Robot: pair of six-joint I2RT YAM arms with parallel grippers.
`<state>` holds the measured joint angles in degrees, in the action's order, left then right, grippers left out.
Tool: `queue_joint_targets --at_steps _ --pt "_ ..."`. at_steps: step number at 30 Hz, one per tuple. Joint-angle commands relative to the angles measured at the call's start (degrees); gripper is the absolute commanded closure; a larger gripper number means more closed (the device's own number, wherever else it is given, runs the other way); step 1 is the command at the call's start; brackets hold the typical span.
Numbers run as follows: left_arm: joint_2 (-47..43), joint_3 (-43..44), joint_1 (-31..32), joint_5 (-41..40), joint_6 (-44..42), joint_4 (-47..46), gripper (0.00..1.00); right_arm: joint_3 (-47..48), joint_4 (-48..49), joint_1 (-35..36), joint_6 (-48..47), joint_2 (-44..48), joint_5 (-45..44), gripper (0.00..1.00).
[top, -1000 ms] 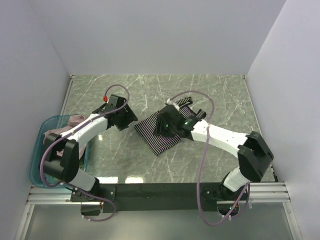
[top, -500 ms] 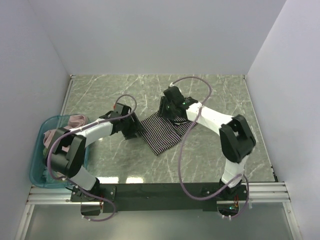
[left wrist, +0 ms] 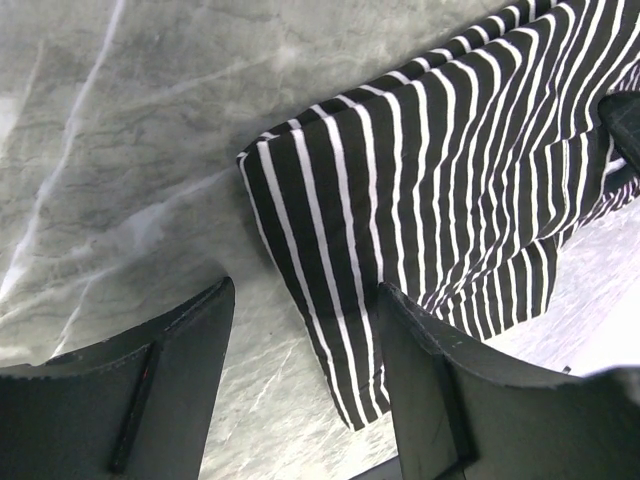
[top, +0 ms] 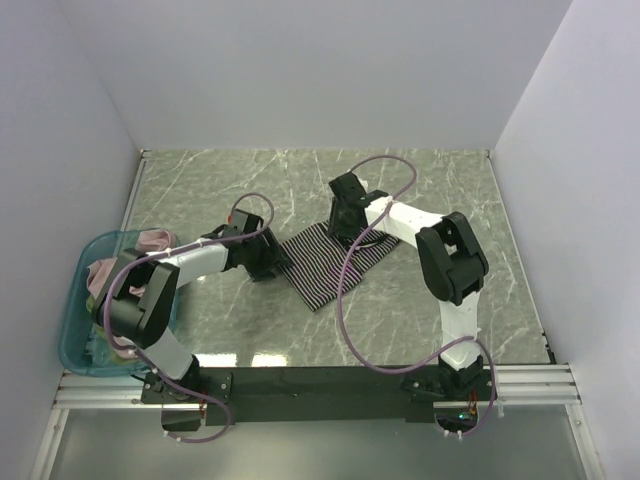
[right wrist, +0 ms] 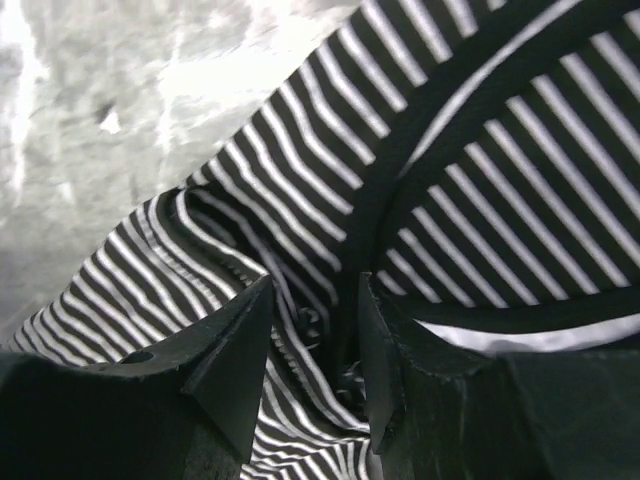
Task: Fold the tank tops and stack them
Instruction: Fold the tank top
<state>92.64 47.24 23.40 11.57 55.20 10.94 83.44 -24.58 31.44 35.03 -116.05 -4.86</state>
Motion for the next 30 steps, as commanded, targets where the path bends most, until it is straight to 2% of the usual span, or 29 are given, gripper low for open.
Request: queue_joint_targets --at_steps 1,6,8,12,17,20,30 --pt "1.8 -0.5 0.2 -0.8 -0.4 -0.1 0.34 1.5 -1.0 -1.1 -1.4 2.0 -4.5 0.53" --pt "2.5 -0.6 0.2 -0.6 -0.4 -0.2 0.34 3.6 -3.0 -1.1 -2.4 4.4 -6.7 0.53" --pt "2.9 -0.5 0.1 -0.6 -0.4 -0.3 0.34 1.6 -2.6 -1.0 -2.2 8.6 -6.9 0.53" --pt "3.3 -0.1 0.0 -2.7 0.2 1.1 0.34 -9.4 -0.9 1.8 0.0 19.5 -8.7 0.53" --pt "3.9 1.4 -0.2 -8.0 2.0 4.6 0.34 -23.6 4.1 7.2 4.9 26.5 -6.7 0.54" --pt "4.0 2.0 -0.2 -9.7 2.6 4.8 0.34 -29.8 7.1 8.4 6.5 26.6 -5.3 0.54" --pt "7.8 3.1 -0.3 -11.0 4.7 2.9 0.34 -35.4 7.6 6.7 9.8 22.7 -7.1 0.55"
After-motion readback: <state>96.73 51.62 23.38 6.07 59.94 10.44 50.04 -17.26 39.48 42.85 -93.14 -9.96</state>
